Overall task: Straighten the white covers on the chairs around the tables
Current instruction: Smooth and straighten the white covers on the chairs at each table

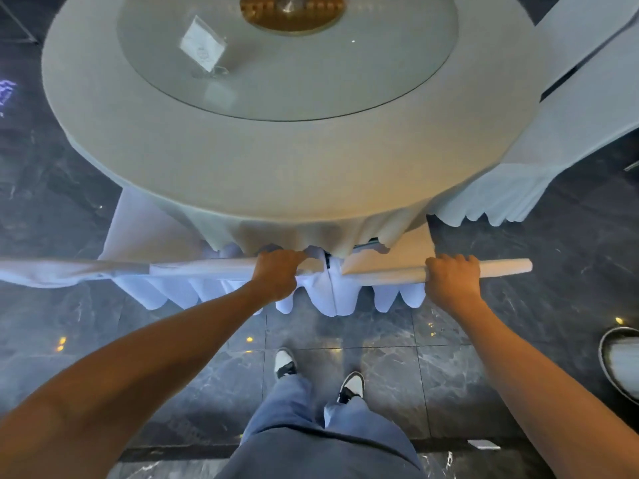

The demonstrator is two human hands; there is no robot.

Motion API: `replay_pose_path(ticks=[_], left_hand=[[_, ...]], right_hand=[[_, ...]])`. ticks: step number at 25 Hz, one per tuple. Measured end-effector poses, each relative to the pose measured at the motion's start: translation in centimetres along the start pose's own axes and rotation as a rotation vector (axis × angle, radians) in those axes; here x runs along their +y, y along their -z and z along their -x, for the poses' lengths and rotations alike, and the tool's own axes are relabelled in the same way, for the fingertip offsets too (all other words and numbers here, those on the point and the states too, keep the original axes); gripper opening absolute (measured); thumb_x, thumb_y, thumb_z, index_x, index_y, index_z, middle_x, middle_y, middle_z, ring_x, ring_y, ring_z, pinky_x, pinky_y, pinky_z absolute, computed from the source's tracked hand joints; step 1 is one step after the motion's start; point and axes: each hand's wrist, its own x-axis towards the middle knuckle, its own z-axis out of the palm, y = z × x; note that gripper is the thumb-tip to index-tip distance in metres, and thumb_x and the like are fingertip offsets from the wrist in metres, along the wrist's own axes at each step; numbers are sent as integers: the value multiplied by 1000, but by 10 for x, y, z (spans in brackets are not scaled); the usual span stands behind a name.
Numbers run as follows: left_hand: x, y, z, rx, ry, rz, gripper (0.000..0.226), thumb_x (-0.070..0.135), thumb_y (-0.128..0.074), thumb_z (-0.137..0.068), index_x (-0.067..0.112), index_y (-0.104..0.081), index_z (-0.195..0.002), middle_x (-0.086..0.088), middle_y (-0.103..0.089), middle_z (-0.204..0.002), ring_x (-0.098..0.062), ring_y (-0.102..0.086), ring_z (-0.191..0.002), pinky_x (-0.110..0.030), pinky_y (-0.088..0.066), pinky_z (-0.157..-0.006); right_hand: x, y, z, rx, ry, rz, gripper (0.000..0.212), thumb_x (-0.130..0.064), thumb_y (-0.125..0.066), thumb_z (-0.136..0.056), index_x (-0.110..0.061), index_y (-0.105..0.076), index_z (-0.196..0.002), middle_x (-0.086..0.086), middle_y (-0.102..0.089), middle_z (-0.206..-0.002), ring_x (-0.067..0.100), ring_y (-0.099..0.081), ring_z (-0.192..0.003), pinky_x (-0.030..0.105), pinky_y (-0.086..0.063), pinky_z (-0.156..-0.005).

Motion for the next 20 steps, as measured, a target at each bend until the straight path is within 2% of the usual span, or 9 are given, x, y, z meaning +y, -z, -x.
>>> replay_pose_path(ticks=[1, 3, 6, 9, 14, 17, 20], left_hand=[[2, 1, -1, -2, 26, -10, 49, 8, -52, -86, 31, -54, -128, -1, -61, -116, -29, -57, -107, -38, -45, -87], [7, 1, -6, 2, 52, -28, 46, 10, -52, -84, 33, -56, -124, 1, -62, -114, -27, -58, -104, -38, -45, -88], [9, -3, -15, -16, 59, -69, 43, 16, -53, -83, 36, -57, -120, 4, -62, -108, -23, -59, -102, -35, -46, -78], [9, -2, -20, -25, 75, -61, 39, 17, -53, -83, 34, -60, -117, 3, -64, -105, -23, -62, -96, -31, -42, -66], [5, 1, -25, -39, 108, -44, 31, 17, -56, -81, 30, -67, -106, 2, -65, -94, -22, -63, -83, -29, -42, -61], [5, 1, -24, -32, 117, -73, 30, 19, -57, -81, 32, -67, -106, 2, -65, -93, -21, -63, -85, -29, -41, -62], [6, 1, -26, -23, 114, -77, 30, 19, -57, -82, 34, -67, -106, 3, -65, -93, -20, -63, -83, -28, -39, -61]], right_hand=[[2, 5, -4, -27, 1, 26, 13, -25, -56, -86, -23, -64, -96, -5, -64, -88, 21, -54, -76, 32, -38, -78], [6, 12, -11, -53, 22, 47, 11, -27, -54, -88, -25, -63, -94, -7, -64, -86, 18, -53, -71, 28, -35, -70], [12, 15, -12, -66, 44, 31, 6, -30, -54, -89, -24, -54, -85, -7, -54, -74, 18, -52, -68, 28, -37, -68], [14, 25, -16, -61, 72, 26, 13, -29, -52, -90, -23, -48, -80, -7, -38, -62, 19, -51, -64, 27, -37, -64], [7, 24, 3, -70, 87, 49, 17, -31, -51, -94, -23, -52, -79, -7, -43, -62, 19, -50, -63, 26, -39, -61], [-4, 24, 3, -89, 114, 47, 14, -28, -54, -92, -24, -51, -79, -6, -35, -58, 20, -50, -63, 26, -38, -61], [-15, 32, -17, -95, 107, 56, 12, -27, -56, -88, -23, -52, -78, -6, -41, -59, 19, -52, -61, 26, -36, -56]])
